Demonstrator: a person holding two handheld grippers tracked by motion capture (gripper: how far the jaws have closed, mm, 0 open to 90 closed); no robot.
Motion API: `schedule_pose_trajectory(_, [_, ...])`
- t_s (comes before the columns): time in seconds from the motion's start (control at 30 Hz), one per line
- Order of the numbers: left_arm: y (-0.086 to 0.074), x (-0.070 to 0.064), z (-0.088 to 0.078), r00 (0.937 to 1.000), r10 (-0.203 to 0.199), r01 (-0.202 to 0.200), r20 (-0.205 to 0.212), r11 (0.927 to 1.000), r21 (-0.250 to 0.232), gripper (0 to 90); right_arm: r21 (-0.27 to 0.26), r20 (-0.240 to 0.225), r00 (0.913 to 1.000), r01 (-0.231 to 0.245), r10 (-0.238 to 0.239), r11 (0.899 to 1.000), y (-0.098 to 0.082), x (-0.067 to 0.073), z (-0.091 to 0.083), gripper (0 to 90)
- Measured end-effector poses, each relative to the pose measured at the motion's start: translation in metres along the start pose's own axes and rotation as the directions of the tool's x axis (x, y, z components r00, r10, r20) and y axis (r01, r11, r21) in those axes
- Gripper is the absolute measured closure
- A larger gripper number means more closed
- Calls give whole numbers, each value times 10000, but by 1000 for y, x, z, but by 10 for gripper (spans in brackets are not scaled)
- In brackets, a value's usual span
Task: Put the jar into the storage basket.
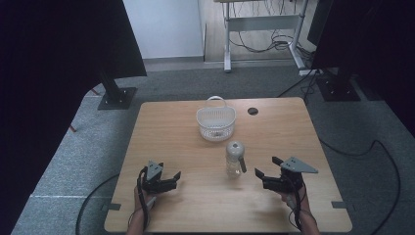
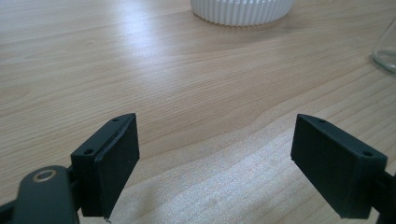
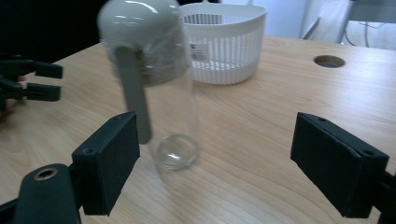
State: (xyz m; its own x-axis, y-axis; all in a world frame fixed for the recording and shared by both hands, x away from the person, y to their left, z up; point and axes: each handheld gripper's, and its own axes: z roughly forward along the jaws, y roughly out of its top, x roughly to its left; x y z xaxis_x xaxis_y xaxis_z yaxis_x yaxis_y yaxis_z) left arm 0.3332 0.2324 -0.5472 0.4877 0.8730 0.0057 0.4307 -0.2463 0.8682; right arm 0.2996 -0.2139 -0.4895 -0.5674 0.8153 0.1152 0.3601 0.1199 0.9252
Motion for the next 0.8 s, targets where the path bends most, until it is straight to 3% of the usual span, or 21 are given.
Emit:
schedule_pose_trajectory(0.27, [0, 0, 0, 10000, 22, -22, -24, 10000, 6, 151, 111, -287, 9991, 317, -314, 9994, 7, 15, 6, 141])
schedule_pose_trajectory(0.8, [0, 0, 0, 10000, 26, -26, 2, 10000, 4, 151, 205, -387, 9981, 486, -478, 9986, 24, 28, 25, 122])
